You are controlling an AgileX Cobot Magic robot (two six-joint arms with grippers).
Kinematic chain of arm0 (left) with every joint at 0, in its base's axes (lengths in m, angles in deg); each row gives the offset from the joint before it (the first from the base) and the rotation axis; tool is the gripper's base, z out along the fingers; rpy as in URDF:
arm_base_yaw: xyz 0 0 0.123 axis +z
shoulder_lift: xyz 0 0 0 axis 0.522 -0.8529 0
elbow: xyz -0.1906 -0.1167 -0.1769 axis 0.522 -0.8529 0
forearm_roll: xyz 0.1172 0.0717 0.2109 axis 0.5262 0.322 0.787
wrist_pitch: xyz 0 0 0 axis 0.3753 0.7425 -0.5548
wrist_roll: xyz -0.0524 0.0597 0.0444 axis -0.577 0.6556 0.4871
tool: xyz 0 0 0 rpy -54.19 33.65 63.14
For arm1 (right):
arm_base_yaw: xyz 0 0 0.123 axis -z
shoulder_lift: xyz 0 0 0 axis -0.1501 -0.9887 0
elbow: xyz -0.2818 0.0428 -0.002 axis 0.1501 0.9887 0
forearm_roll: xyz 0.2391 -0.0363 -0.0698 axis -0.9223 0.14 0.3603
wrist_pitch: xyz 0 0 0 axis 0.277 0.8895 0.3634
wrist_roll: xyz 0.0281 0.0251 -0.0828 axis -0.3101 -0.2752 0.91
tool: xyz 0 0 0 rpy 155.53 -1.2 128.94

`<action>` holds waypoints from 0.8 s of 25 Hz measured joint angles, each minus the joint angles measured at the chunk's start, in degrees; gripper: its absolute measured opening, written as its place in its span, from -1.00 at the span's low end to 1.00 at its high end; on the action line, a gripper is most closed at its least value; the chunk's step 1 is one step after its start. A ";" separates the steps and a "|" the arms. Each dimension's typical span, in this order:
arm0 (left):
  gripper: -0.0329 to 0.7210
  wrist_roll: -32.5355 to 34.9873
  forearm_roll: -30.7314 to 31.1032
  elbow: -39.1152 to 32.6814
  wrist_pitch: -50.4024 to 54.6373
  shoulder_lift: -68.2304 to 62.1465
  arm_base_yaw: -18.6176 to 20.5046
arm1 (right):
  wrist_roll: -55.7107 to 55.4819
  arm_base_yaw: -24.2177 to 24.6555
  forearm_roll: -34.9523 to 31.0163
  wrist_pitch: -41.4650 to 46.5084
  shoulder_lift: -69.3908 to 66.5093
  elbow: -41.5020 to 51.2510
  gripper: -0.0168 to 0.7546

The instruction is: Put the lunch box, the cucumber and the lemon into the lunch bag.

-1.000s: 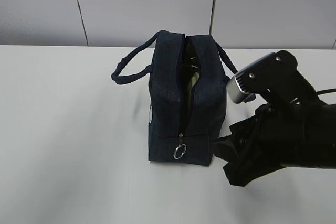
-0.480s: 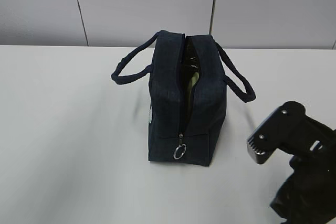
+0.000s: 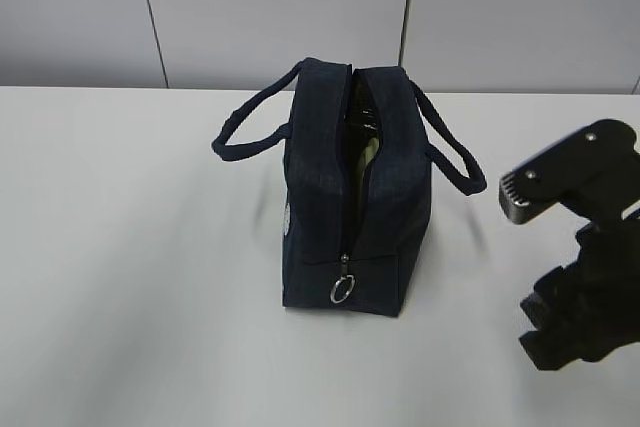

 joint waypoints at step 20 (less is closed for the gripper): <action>-0.47 -0.09 2.23 0.00 -0.42 -0.09 0.00 | -1.72 -3.33 -4.59 -39.79 -7.61 7.41 0.00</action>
